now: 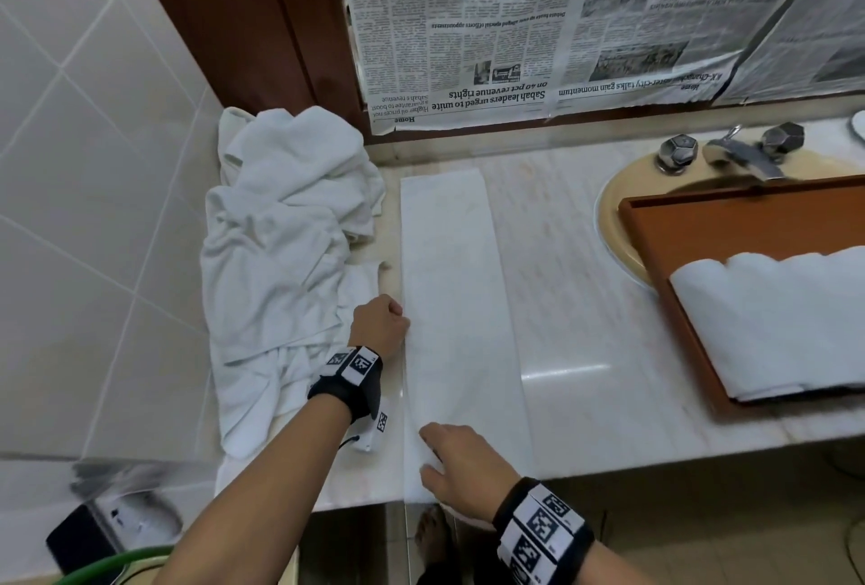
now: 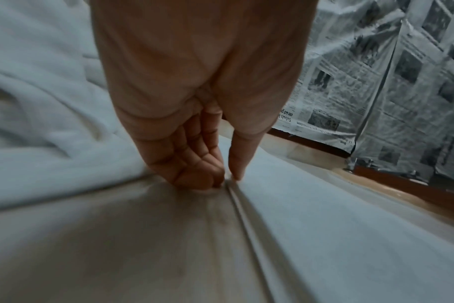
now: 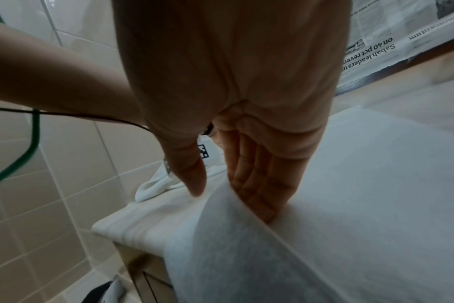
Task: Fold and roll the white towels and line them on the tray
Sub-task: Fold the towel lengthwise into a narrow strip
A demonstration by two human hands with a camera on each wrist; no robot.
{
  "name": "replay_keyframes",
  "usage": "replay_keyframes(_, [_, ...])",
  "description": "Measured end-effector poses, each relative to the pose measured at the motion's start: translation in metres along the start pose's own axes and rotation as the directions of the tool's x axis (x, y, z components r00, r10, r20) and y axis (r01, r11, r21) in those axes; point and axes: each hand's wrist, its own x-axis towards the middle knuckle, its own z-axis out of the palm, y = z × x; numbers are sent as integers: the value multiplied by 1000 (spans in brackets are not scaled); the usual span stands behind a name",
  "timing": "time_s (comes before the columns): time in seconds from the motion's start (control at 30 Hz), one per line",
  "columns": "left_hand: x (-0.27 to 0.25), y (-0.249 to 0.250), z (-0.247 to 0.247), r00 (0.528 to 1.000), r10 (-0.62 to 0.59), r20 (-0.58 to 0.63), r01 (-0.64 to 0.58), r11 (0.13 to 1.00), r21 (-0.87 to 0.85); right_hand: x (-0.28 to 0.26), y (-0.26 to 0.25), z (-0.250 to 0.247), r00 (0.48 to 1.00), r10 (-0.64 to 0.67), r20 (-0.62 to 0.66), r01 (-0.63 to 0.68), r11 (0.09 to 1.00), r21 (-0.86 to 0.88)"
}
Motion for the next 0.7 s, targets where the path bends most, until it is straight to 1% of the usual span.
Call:
replay_keyframes(0.07, [-7,-8,0,1000,12,-10,-13,1000,-27,-1,2,5,1000,-7,15,6,1000,10])
replay_keyframes(0.1, [-10,-13,0,1000,28,-13,-28,999,-29,-1,4,3,1000,-4,-20,4,999,32])
replay_keyframes(0.17, [-16,-23,1,996,86,-15,-86,996,5,4,13,-7,989,19,-147,-8,997,73])
replay_keyframes(0.2, [-19,-28,1,991,134,-15,-134,991,31,11,20,-14,973,23,-228,-12,999,50])
replay_keyframes(0.27, [-23,-33,3,972,236,-4,-236,970,62,29,40,-31,938,27,-345,-52,997,-64])
replay_keyframes(0.3, [-25,-34,5,961,277,1,-277,959,64,37,49,-39,928,40,-370,-89,989,-115])
replay_keyframes(0.37, [-28,-34,10,942,337,8,-336,937,95,50,63,-53,933,68,-352,-147,968,-204])
replay_keyframes(0.43, [-28,-33,15,934,356,35,-357,921,156,55,70,-61,957,89,-276,-175,935,-307])
replay_keyframes(0.5, [-25,-27,19,931,362,44,-363,913,183,57,78,-68,969,104,-223,-183,911,-370])
replay_keyframes(0.57, [-20,-18,24,930,364,47,-366,910,195,58,87,-77,971,123,-206,-193,909,-370])
replay_keyframes(0.7, [-8,14,37,932,358,63,-362,903,230,64,117,-106,965,132,-228,-205,919,-337])
